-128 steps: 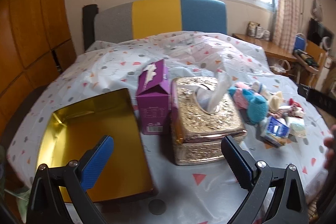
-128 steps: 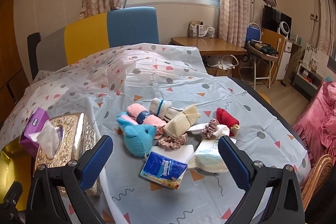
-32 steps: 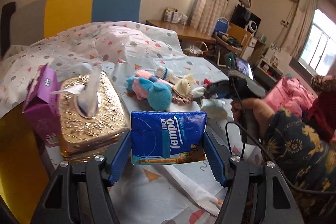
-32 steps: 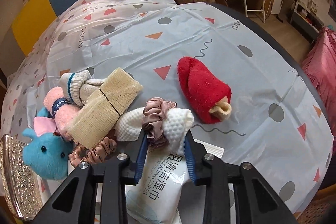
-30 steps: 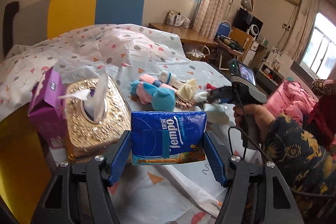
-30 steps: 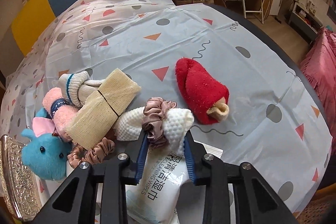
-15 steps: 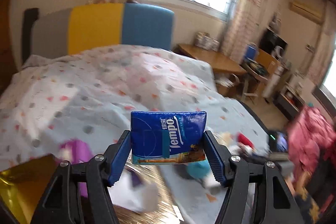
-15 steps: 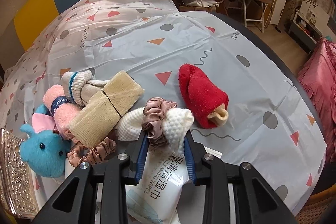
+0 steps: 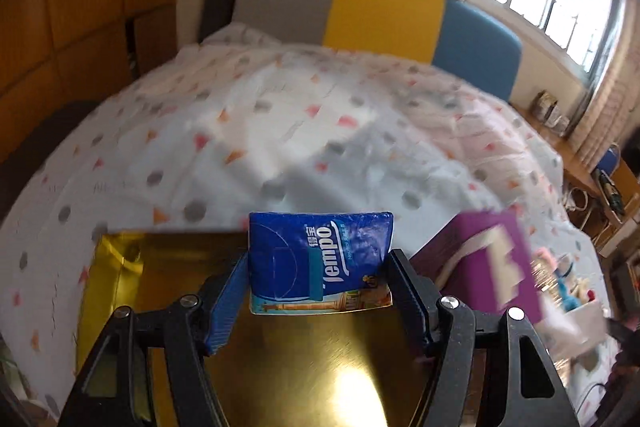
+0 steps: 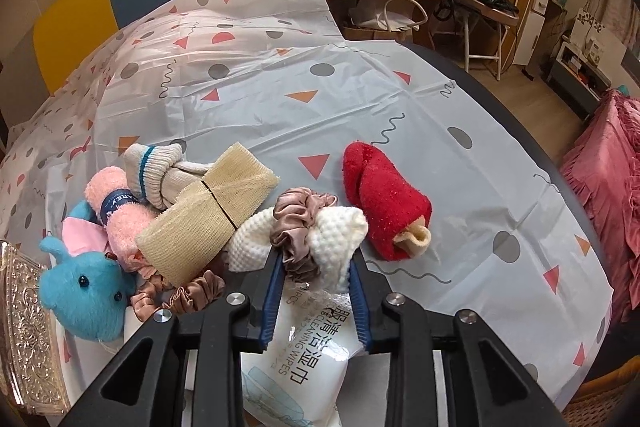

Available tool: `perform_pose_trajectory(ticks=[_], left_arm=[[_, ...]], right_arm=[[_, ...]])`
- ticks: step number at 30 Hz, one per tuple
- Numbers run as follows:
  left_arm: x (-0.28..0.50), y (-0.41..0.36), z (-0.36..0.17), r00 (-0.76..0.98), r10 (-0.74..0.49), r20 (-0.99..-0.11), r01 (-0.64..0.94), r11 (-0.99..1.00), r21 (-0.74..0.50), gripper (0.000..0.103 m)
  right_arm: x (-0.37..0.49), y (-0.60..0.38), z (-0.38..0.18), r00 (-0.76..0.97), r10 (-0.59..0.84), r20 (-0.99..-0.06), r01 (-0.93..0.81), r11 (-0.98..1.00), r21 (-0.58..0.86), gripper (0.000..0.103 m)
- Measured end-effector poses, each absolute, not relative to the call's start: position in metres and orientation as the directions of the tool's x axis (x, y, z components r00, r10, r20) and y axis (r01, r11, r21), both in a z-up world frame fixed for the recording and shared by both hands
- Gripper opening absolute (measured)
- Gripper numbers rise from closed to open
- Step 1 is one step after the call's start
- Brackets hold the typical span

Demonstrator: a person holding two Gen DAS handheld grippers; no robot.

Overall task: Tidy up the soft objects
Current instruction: 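Drop the Tempo pack into the gold tray while the right gripper grasps the white scrunchie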

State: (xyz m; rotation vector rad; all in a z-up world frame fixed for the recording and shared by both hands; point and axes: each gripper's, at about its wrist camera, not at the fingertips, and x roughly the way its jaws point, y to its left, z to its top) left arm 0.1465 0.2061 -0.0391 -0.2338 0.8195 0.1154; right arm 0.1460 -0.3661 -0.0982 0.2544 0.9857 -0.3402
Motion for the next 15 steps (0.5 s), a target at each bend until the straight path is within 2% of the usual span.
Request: perform_pose_trajectory(ticks=[4, 7, 8, 12, 15], left_arm=[[0.147, 0.209, -0.068, 0.640, -0.015, -0.768, -0.209, 0.959, -0.193, 0.074], [0.145, 0.204, -0.069, 0.654, -0.017, -0.756, -0.220, 0.952, -0.211, 0.093], [0.145, 0.202, -0.066, 0.663, -0.010, -0.749, -0.224, 0.952, -0.211, 0.096], [0.128, 0.197, -0.055, 0.677, 0.001, -0.736, -0.221, 0.954, -0.202, 0.096], [0.106, 0.188, -0.051, 0.683, 0.055, -0.728, -0.224, 0.965, -0.138, 0.096]], right_arm=[[0.145, -0.365, -0.098, 0.513, -0.166, -0.842, 0.388, 0.920, 0.054, 0.029], [0.145, -0.364, -0.098, 0.524, -0.161, -0.836, 0.383, 0.921, 0.063, 0.029], [0.145, -0.365, -0.097, 0.529, -0.160, -0.833, 0.384, 0.921, 0.068, 0.029], [0.142, -0.369, -0.091, 0.558, -0.143, -0.817, 0.389, 0.915, 0.105, 0.029], [0.140, -0.371, -0.084, 0.594, -0.122, -0.795, 0.383, 0.912, 0.147, 0.029]])
